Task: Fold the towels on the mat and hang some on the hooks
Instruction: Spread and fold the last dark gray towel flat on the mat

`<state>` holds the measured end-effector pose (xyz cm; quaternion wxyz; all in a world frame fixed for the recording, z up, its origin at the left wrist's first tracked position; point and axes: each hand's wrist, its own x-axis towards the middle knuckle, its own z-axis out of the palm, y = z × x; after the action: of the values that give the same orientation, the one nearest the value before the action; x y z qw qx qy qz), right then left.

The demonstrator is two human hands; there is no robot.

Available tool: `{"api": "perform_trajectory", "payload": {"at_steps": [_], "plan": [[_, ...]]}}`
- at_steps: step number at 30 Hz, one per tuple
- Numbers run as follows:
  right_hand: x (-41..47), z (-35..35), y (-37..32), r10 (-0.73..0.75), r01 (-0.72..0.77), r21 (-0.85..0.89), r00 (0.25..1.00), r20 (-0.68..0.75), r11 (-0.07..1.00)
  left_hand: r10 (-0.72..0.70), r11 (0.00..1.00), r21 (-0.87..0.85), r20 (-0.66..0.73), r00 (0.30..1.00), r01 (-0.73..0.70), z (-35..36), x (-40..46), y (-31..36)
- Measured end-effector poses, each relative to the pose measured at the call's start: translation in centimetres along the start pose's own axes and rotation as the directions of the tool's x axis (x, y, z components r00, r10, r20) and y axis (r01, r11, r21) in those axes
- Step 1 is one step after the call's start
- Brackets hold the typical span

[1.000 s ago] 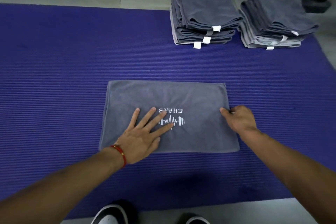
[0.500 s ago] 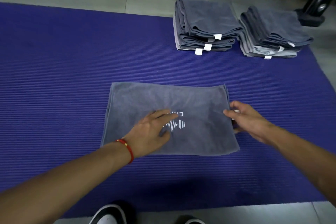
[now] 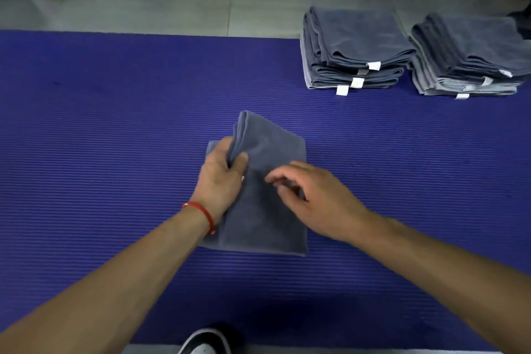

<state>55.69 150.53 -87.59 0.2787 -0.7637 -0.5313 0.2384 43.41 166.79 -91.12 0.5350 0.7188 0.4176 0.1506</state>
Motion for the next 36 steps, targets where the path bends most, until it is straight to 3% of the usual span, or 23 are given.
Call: {"api": "perform_trajectory", "payload": {"at_steps": [1,4,7,11,15,20,23,26,28,30,33,36], "plan": [[-0.3,0.5,0.7,-0.039,0.046,-0.119,0.997,0.063,0.992,0.02,0.995,0.096,-0.013,1.0,-0.018,-1.0,0.6,-1.1],[-1.7,2.7,3.5,0.037,0.122,-0.386,0.924,0.38,0.915,-0.139,0.962,0.234,-0.039,0.99,0.144,-3.4,1.9,-4.1],[-2.8,3.9,5.2,0.081,0.197,-0.455,0.849,0.521,0.868,-0.18,0.938,0.293,-0.038,0.983,0.184,-3.7,1.8,-6.1],[-1.6,2.5,5.2,0.027,0.16,-0.446,0.923,0.384,0.881,0.016,0.932,0.362,-0.057,0.998,0.006,-3.4,1.5,-6.2],[1.3,2.2,6.0,0.099,0.039,-0.474,0.96,0.262,0.88,0.118,0.892,0.448,-0.086,0.989,-0.067,-4.0,2.1,-7.1],[3.2,3.7,7.8,0.207,-0.048,-0.458,0.93,0.303,0.888,-0.001,0.875,0.484,-0.009,1.0,0.005,-4.6,3.1,-7.7],[2.3,4.8,7.0,0.202,-0.102,-0.48,0.966,0.161,0.871,0.092,0.75,0.655,0.037,0.995,-0.094,-4.9,4.9,-6.9],[0.5,6.2,5.4,0.359,-0.382,-0.443,0.923,-0.138,0.811,0.29,0.586,0.724,0.231,0.929,-0.363,-4.4,7.7,-5.2],[-0.6,6.7,4.7,0.494,-0.5,-0.422,0.859,-0.134,0.756,0.201,0.548,0.722,0.376,0.904,-0.422,-3.9,9.9,-4.3],[-1.1,6.9,4.3,0.531,-0.488,-0.438,0.847,-0.029,0.755,0.013,0.489,0.756,0.493,0.87,-0.435,-3.4,11.7,-3.4],[-0.9,6.7,3.5,0.554,-0.531,-0.222,0.831,0.054,0.818,-0.092,0.339,0.797,0.556,0.826,-0.499,-2.4,12.9,-0.6],[-0.9,5.7,2.4,0.595,-0.596,-0.016,0.799,0.085,0.803,-0.162,0.372,0.815,0.528,0.833,-0.445,-2.0,13.1,1.4]]}}
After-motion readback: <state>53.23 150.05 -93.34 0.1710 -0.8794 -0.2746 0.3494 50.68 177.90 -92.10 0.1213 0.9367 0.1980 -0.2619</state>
